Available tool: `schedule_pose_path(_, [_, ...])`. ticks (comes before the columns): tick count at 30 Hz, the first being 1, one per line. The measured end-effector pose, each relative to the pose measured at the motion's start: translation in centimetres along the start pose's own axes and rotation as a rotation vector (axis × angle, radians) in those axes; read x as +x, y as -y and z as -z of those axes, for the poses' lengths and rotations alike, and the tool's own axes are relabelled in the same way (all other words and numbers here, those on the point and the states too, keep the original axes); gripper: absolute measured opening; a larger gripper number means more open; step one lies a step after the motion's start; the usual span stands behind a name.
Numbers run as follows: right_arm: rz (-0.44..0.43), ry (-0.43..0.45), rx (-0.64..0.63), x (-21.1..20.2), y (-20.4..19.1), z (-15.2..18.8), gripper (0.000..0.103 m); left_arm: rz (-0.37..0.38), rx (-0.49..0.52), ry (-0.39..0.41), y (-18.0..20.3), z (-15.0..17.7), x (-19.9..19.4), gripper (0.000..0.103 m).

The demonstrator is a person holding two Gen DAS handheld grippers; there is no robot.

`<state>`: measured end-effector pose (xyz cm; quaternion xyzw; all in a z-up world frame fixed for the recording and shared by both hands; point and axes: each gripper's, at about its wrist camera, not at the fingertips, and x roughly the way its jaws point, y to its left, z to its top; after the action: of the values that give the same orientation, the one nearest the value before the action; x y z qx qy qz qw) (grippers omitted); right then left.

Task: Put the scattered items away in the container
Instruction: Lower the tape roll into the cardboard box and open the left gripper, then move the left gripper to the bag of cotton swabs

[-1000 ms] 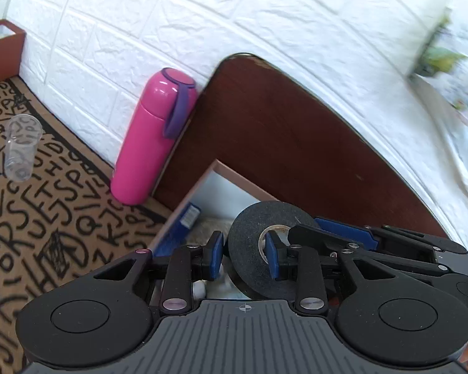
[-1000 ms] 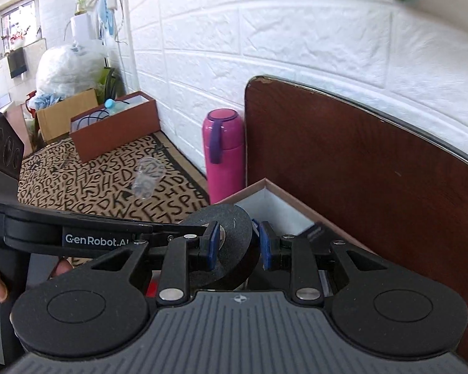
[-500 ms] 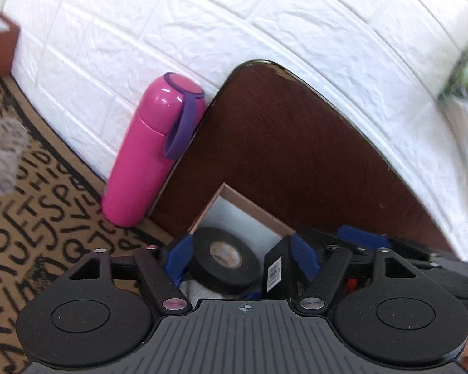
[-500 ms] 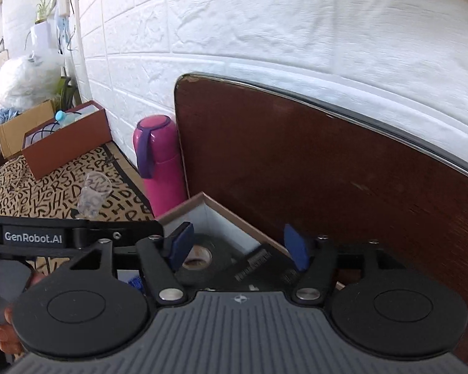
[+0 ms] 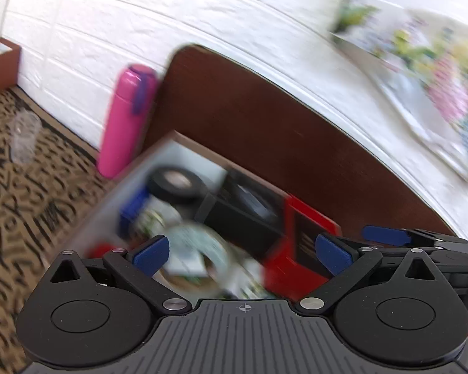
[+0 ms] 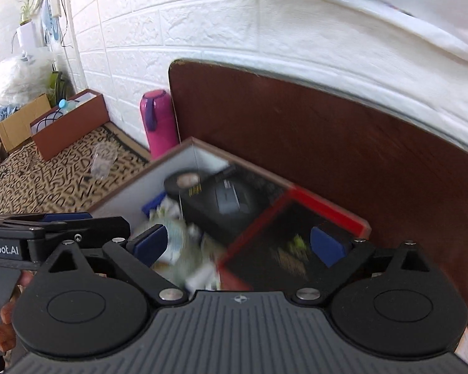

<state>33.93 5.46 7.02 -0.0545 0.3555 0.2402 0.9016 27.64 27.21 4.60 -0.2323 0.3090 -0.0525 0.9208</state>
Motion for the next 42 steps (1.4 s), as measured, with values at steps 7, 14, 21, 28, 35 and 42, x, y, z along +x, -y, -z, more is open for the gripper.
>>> schedule_pose_path(7, [0.044,-0.022,0.055,-7.5,2.7,5.2,0.099,0.072,0.076,0.001,6.6,5.7,-3.5,0.103])
schedule_pose_path(14, [0.079,0.000,0.081,-13.6,5.5,10.3,0.099,0.110,0.154,-0.003,12.2,11.1,-5.1,0.103])
schedule_pose_path(21, [0.148,0.039,0.124,-17.1,7.6,16.8,0.099,0.148,0.219,-0.056,15.8,17.3,-4.8,0.103])
schedule_pose_path(28, [0.285,0.022,0.270,-16.8,10.3,26.6,0.099,0.182,0.214,-0.249,16.4,24.6,0.0,0.103])
schedule_pose_path(35, [0.350,-0.005,0.488,-16.5,12.9,33.1,0.099,0.169,0.224,-0.335,16.9,27.5,2.7,0.103])
schedule_pose_path(42, [0.308,-0.010,0.547,-16.5,13.8,36.2,0.094,0.240,0.293,-0.427,18.8,29.5,4.4,0.094])
